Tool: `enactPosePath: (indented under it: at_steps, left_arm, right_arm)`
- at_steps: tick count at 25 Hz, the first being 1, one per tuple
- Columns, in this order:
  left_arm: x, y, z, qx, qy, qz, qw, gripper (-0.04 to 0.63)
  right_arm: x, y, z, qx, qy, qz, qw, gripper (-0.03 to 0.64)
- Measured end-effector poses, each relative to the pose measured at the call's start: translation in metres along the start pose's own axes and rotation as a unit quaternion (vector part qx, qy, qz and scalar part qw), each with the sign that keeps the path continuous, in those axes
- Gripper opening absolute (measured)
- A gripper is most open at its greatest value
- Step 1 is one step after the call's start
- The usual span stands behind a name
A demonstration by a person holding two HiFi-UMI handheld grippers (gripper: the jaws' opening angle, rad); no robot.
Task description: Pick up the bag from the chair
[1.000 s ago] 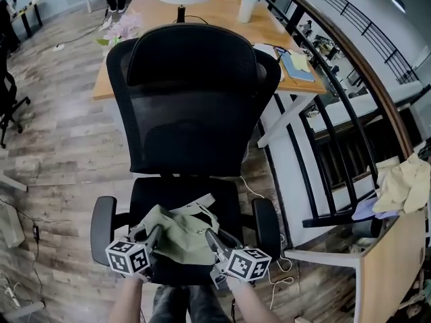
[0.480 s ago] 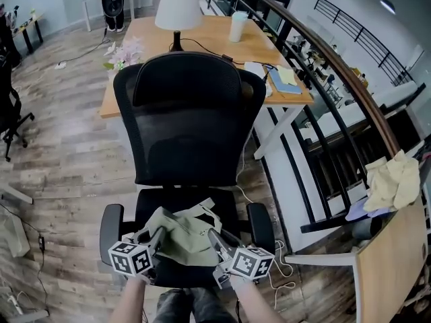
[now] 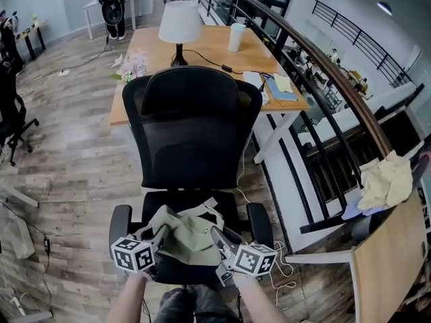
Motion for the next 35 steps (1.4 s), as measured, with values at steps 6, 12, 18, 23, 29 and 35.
enactPosePath:
  at_steps: [6, 12, 18, 23, 29, 35]
  left_arm:
    - [0.022, -0.015, 0.018, -0.005, -0.007, -0.014, 0.9999, 0.017]
    - [0.041, -0.027, 0.034, -0.011, -0.026, -0.027, 0.9992, 0.017]
    - [0.049, -0.038, 0.046, -0.009, -0.047, -0.033, 0.9983, 0.017]
    - [0.053, -0.044, 0.053, -0.007, -0.057, -0.043, 0.9975, 0.017]
    - [0.064, -0.056, 0.060, -0.013, -0.066, -0.062, 0.9958, 0.017]
    - [0.081, -0.070, 0.066, -0.019, -0.078, -0.094, 0.9924, 0.017]
  right_arm:
    - [0.014, 0.025, 0.008, 0.013, 0.002, 0.009, 1.000, 0.095]
    - [0.025, 0.045, 0.017, 0.022, -0.013, -0.002, 1.000, 0.095]
    - [0.032, 0.054, 0.026, 0.023, -0.024, -0.002, 0.999, 0.095]
    - [0.037, 0.062, 0.031, 0.022, -0.039, -0.002, 0.999, 0.095]
    - [0.047, 0.069, 0.042, 0.033, -0.053, -0.004, 0.998, 0.094]
    - [0.064, 0.084, 0.050, 0.054, -0.070, 0.022, 0.996, 0.094]
Point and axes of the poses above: the fingertips, and each gripper's own axes: z backward along the fingers, y to its left, x out of its top, the point moved 7 cm from there along z, backward along the fingers, and after that the axes turned 8 degrees about -x, right-handed, at the moved point
